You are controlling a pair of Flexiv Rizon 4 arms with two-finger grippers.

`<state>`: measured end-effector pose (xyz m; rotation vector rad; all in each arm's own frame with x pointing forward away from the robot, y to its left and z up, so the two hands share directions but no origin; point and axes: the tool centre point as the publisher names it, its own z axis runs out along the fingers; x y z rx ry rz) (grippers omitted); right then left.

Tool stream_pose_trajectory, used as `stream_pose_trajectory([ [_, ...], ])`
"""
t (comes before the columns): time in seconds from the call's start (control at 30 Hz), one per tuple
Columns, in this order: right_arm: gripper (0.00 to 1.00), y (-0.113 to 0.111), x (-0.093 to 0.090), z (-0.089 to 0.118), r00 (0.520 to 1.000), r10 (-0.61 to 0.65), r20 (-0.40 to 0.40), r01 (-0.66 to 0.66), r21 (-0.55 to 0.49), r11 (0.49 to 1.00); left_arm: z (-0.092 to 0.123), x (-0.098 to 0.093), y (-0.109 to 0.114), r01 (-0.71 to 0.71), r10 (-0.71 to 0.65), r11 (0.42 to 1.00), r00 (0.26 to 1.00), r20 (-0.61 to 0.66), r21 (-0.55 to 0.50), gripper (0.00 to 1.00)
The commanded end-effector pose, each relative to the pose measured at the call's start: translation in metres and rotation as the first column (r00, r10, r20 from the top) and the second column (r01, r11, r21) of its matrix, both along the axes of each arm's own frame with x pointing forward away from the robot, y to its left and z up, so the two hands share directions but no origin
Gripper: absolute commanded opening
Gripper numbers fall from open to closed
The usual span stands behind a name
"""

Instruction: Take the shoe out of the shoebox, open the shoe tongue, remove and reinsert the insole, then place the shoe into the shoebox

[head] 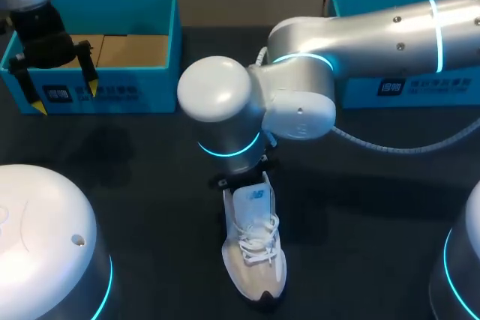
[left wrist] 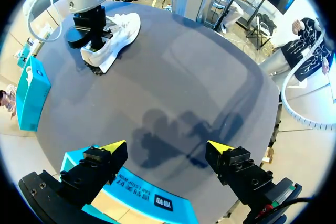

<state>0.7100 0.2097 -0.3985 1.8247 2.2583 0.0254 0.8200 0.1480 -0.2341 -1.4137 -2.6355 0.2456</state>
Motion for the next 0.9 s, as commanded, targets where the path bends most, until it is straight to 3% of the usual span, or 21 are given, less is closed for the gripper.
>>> stream_pose_trajectory([
  [0.03, 0.00, -0.005, -0.006, 0.025, 1.000, -0.001, 0.021, 0.001, -0.007, 1.000, 0.001, -0.001, 0.000, 0.001, -0.001, 1.000, 1.000, 0.003, 0.002, 1.00],
  [0.4, 0.00, -0.008, -0.010, 0.056, 1.000, 0.011, 0.006, -0.011, 0.031, 0.999, 0.001, -0.001, 0.000, 0.001, -0.001, 1.000, 1.000, 0.003, 0.002, 1.00],
  [0.63, 0.00, -0.012, -0.010, 0.054, 0.989, 0.045, -0.141, -0.032, 0.094, 0.995, 0.001, -0.001, 0.000, 0.001, -0.001, 1.000, 1.000, 0.003, 0.002, 1.00],
  [0.9, 0.00, -0.006, -0.019, 0.052, 0.975, 0.045, -0.216, -0.027, 0.086, 0.996, 0.001, -0.001, 0.000, 0.001, -0.001, 1.000, 1.000, 0.003, 0.002, 1.00],
])
